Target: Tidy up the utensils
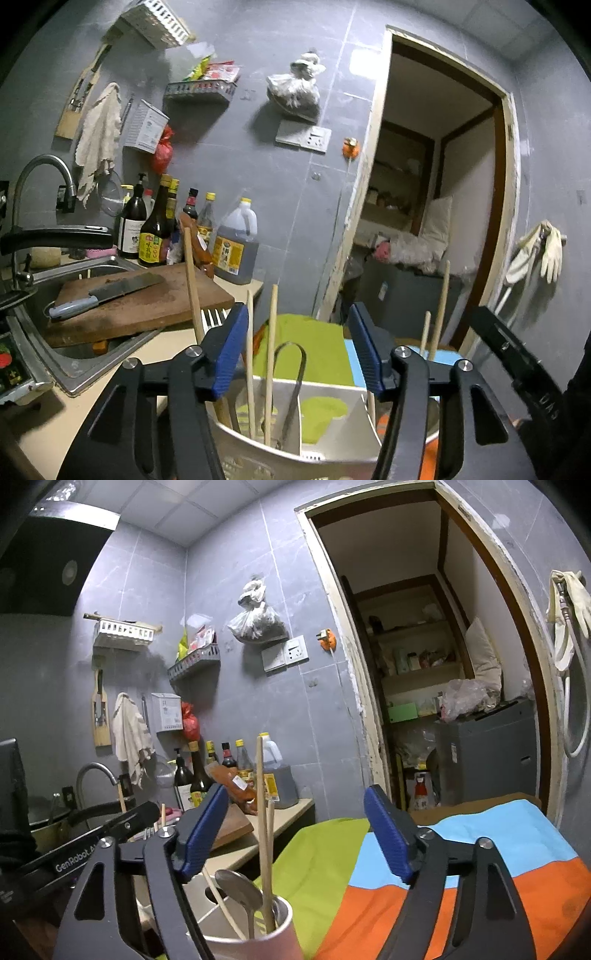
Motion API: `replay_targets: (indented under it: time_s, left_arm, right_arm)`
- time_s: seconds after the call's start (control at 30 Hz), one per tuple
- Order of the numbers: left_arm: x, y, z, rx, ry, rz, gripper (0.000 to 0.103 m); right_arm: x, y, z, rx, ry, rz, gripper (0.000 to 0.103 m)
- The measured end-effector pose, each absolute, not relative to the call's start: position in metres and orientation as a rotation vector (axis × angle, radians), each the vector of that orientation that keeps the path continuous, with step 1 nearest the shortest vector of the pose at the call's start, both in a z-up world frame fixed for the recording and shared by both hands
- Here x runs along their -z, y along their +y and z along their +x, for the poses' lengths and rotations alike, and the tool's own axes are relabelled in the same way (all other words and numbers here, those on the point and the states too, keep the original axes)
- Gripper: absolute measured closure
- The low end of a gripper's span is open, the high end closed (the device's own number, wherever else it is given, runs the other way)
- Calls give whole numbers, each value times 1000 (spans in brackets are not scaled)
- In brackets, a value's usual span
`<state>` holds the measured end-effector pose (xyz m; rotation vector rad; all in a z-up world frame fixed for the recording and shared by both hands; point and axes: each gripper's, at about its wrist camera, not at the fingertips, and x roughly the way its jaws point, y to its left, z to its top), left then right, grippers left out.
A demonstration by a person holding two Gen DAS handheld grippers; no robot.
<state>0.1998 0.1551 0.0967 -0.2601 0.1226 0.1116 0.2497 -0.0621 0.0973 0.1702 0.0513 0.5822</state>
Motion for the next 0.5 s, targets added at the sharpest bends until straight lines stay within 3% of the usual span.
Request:
replay_targets:
  time_s: [0.5]
  left_arm:
    - [-100, 134, 171, -86, 163, -199, 20]
  right_arm:
    - [-109, -101, 214, -523, 117, 113, 2]
